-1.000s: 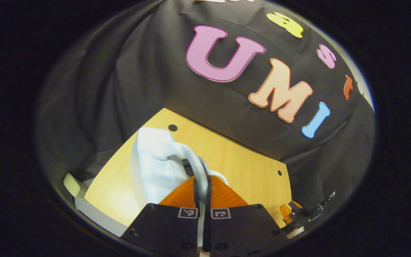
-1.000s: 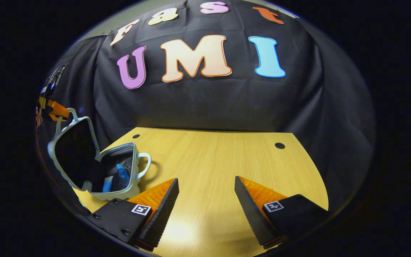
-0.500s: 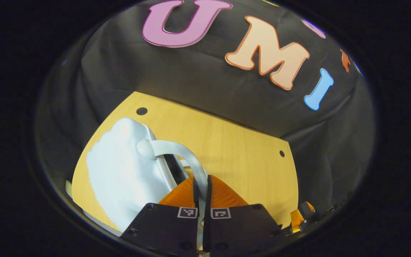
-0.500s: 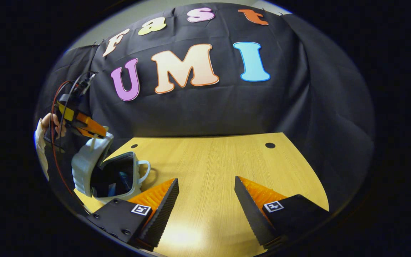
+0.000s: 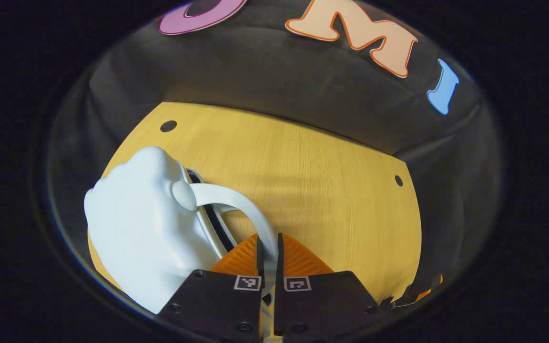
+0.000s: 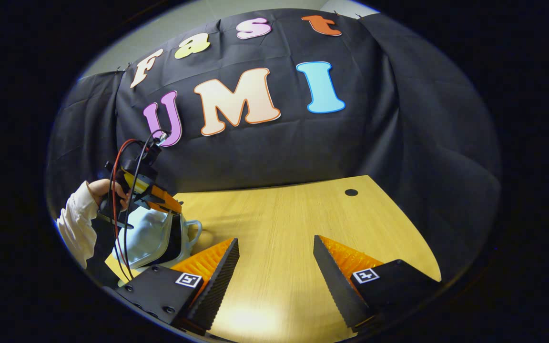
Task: First open the suitcase, pack the skin care products into it, and then close the suitcase.
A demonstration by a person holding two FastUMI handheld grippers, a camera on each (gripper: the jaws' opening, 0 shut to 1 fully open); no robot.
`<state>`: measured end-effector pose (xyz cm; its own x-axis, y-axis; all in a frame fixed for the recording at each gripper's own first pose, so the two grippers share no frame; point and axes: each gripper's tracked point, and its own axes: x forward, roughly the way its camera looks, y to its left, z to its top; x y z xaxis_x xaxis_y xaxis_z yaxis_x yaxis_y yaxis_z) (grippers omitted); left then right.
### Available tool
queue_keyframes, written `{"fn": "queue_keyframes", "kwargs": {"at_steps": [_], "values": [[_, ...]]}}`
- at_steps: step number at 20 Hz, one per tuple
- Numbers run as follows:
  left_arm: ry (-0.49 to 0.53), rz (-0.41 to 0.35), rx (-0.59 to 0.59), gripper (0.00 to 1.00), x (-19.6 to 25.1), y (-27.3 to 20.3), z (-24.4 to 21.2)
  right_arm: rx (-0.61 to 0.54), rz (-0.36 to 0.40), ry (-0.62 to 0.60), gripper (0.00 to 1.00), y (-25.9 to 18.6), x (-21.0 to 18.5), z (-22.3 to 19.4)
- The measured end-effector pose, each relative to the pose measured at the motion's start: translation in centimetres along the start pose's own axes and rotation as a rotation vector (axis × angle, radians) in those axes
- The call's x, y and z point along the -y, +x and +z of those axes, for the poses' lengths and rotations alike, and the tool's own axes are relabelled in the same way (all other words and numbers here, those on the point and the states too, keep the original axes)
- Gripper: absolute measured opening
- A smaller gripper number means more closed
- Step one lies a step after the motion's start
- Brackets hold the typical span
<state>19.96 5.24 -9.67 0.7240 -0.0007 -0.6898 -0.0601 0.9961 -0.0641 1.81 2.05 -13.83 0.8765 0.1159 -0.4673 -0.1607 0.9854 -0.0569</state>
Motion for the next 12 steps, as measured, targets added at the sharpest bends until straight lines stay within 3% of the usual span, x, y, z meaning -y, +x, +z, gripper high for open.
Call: {"fn": "queue_keyframes", "kwargs": {"at_steps": [3,5,9,12], "values": [[-0.004,-0.001,-0.028,0.1,0.4,1.3,-1.2,-0.002,-0.02,-0.008,0.98,-0.1,1.6,0.1],[-0.006,-0.013,-0.022,0.19,1.1,0.8,-1.5,0.005,-0.02,0.0,0.98,-0.1,2.1,0.4],[0.083,0.062,0.04,0.98,1.8,-0.8,-1.1,0.026,-0.011,-0.005,0.98,-0.3,2.4,1.1],[0.123,0.035,0.098,0.95,4.2,-3.7,-2.0,0.037,0.003,0.006,0.98,-0.4,2.4,1.5]]}}
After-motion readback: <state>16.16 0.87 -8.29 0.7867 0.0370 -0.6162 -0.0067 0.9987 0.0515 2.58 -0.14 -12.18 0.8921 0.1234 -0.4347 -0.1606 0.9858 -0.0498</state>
